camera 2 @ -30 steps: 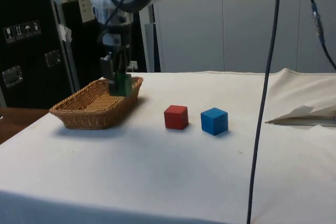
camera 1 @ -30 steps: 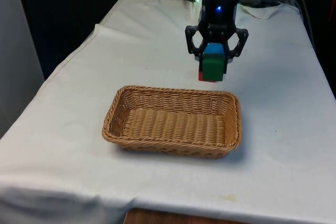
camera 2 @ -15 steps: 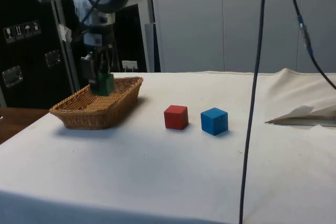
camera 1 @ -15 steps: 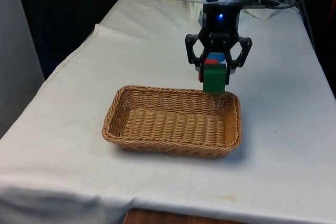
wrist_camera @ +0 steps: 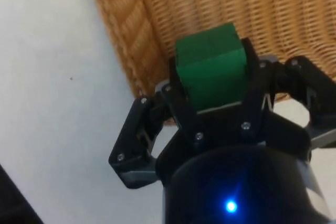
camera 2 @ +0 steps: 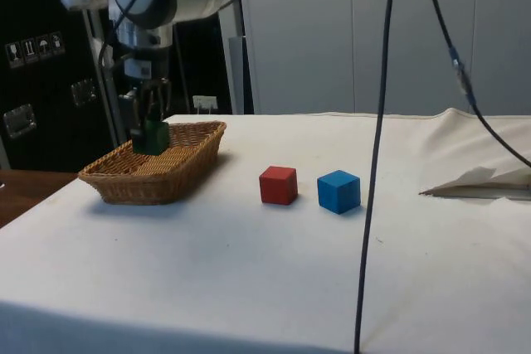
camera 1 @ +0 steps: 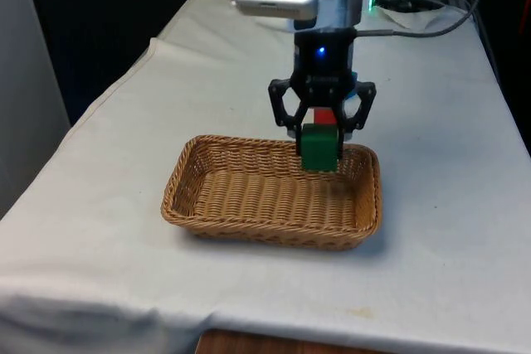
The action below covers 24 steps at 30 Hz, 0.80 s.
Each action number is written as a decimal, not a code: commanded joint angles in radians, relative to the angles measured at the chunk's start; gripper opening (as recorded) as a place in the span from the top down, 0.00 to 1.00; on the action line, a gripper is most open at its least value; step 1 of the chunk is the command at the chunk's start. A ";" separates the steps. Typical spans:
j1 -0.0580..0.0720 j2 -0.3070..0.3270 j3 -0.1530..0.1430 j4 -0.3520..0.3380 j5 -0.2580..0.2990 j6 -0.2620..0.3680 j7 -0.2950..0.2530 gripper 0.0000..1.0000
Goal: Pick up exactly two blocks and place them into the basket.
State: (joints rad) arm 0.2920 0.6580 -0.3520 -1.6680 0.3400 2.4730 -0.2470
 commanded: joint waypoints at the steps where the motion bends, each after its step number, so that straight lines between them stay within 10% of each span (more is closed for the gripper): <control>1: -0.003 0.010 -0.002 0.007 0.012 0.000 -0.010 0.98; 5: -0.025 0.068 -0.005 0.049 0.066 0.000 -0.067 0.98; 24: -0.020 0.159 -0.021 0.095 0.095 0.024 -0.107 0.98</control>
State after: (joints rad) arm 0.2750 0.8180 -0.3780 -1.5730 0.4310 2.4970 -0.3500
